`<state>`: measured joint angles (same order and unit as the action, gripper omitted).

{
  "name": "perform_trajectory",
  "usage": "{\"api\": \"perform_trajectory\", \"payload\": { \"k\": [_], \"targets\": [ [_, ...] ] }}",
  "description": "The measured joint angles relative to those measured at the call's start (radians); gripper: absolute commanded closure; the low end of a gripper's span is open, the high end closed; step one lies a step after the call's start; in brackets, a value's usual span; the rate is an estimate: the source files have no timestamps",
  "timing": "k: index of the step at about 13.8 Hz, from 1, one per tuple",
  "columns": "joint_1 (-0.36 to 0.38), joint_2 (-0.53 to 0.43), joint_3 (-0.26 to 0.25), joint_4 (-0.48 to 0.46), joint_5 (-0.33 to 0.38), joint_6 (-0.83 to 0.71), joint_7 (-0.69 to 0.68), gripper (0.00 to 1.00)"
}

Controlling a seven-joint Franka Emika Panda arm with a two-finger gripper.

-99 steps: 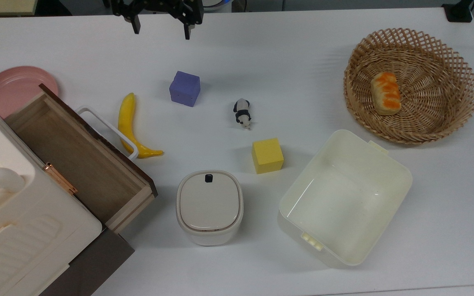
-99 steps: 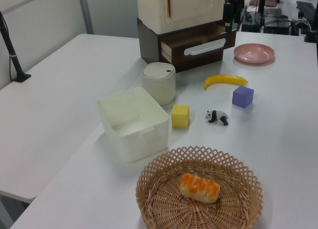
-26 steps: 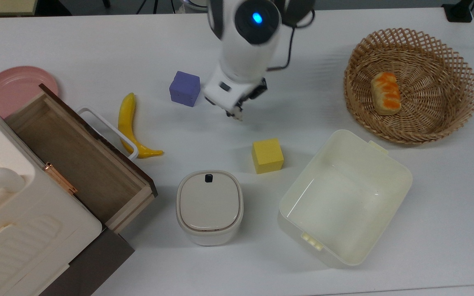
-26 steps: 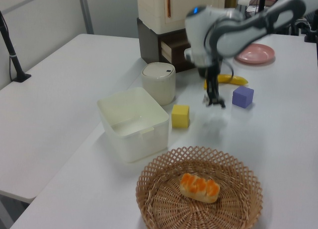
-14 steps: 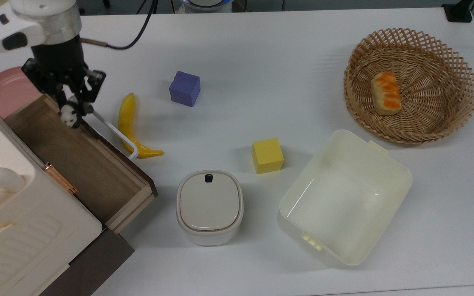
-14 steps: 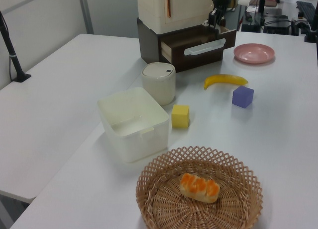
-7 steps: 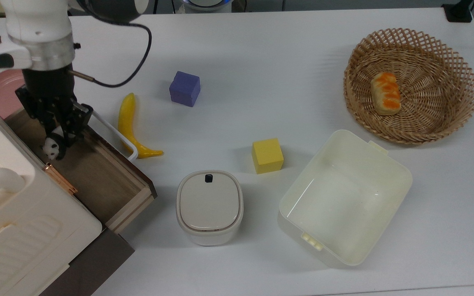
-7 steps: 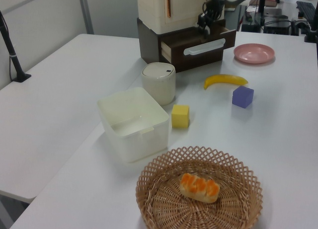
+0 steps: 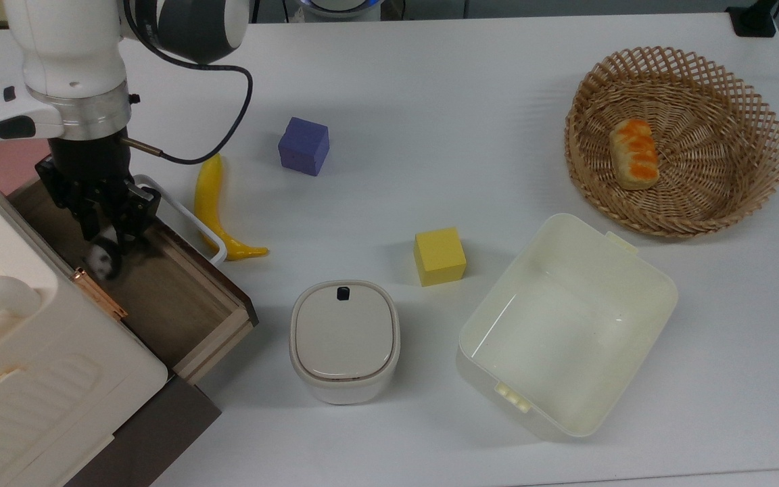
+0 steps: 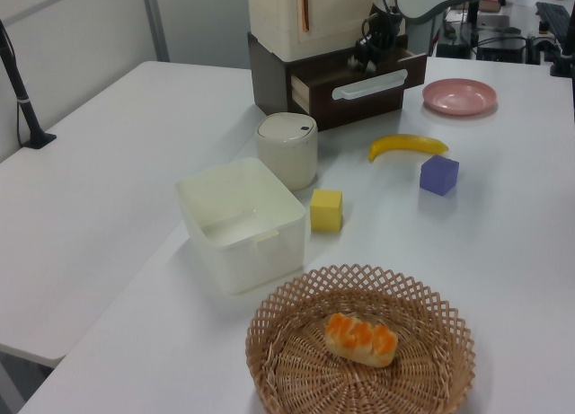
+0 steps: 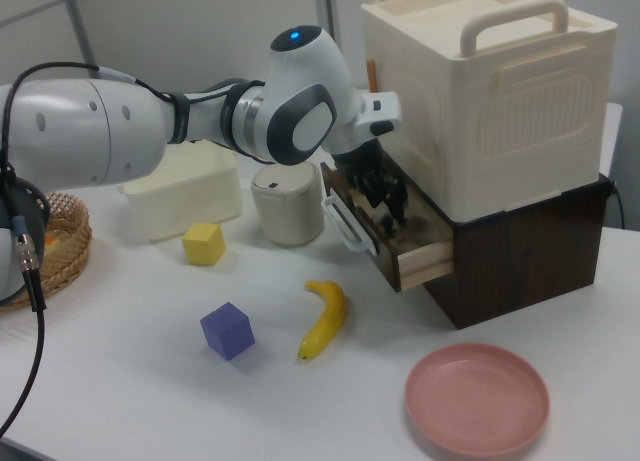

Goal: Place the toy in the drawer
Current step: 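Open the gripper to release the panda and raise the arm away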

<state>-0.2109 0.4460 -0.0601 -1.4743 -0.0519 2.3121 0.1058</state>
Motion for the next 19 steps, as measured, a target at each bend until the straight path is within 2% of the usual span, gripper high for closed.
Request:
{"api": "perform_trajectory", "payload": {
  "k": [6, 8, 9, 11, 12, 15, 18, 19],
  "targets": [
    [0.010, -0.010, 0.009, 0.008, 0.000, -0.001, 0.000, 0.32],
    [0.030, -0.033, 0.011, 0.014, 0.000, -0.058, 0.001, 0.28],
    [0.054, -0.057, 0.012, 0.019, 0.000, -0.122, 0.002, 0.22],
    [0.099, -0.103, 0.014, 0.021, 0.000, -0.252, 0.004, 0.03],
    [0.117, -0.122, 0.014, 0.022, 0.000, -0.312, 0.005, 0.00],
    [0.189, -0.193, 0.017, 0.021, 0.001, -0.518, 0.005, 0.00],
    [0.262, -0.262, 0.019, -0.024, 0.002, -0.596, 0.005, 0.00],
    [0.285, -0.295, 0.019, -0.070, 0.002, -0.598, 0.005, 0.00]
  ]
}}
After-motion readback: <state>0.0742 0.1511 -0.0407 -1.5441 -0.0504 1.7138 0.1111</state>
